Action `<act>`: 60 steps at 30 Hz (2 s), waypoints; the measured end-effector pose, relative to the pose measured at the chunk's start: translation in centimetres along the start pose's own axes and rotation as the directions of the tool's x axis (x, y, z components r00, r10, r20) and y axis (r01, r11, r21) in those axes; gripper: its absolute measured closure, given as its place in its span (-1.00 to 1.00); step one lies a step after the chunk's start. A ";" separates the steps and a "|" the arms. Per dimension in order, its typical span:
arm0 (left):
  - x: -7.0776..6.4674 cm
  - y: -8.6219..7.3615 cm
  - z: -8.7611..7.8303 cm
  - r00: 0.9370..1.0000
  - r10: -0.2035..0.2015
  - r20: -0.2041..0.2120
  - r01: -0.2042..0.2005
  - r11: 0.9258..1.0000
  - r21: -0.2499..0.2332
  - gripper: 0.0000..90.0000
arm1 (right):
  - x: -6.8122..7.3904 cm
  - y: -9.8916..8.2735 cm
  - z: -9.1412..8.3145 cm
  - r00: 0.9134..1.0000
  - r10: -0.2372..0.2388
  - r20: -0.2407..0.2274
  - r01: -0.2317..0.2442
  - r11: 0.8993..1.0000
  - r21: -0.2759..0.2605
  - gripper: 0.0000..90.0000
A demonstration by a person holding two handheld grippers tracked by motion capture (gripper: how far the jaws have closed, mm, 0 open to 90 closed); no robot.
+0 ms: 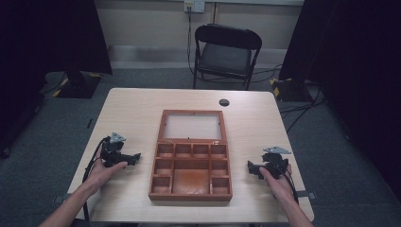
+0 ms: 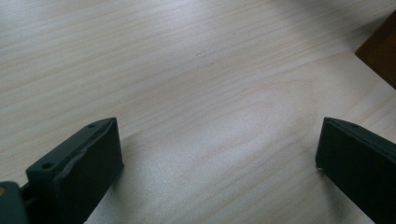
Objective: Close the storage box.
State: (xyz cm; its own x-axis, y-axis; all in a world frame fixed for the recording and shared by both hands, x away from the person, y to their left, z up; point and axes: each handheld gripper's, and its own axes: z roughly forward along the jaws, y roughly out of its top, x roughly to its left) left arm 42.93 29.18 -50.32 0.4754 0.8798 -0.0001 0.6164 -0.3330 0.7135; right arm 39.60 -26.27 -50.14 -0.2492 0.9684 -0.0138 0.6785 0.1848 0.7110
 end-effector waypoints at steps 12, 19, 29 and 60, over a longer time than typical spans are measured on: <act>0.1 0.5 -0.6 0.999 -0.040 0.002 0.040 0.999 0.023 -0.64 | 0.4 0.7 -0.6 0.999 0.029 -0.017 -0.029 1.000 -0.001 -0.57; -0.3 1.0 -1.0 0.997 -0.067 0.045 0.065 0.997 0.051 -0.54 | 0.5 1.4 -1.3 0.999 0.040 -0.023 -0.041 0.997 -0.058 -0.67; -1.3 3.2 -2.1 0.992 -0.081 0.101 0.084 0.996 -0.023 -0.47 | 0.8 2.7 -1.9 0.990 0.044 -0.136 -0.052 0.997 -0.054 -0.53; -3.0 11.3 3.1 0.972 -0.115 0.203 0.124 0.992 -0.032 -0.55 | 5.0 13.0 4.8 0.947 -0.006 -0.321 0.010 1.000 0.011 -0.62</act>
State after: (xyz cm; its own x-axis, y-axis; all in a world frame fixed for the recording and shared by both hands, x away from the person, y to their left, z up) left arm 50.37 21.74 -44.41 0.5190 0.8248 -0.2243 0.6504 -0.2108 0.7298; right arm 50.49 -18.22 -44.31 -0.4615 0.8623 0.2083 0.6834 0.1959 0.7033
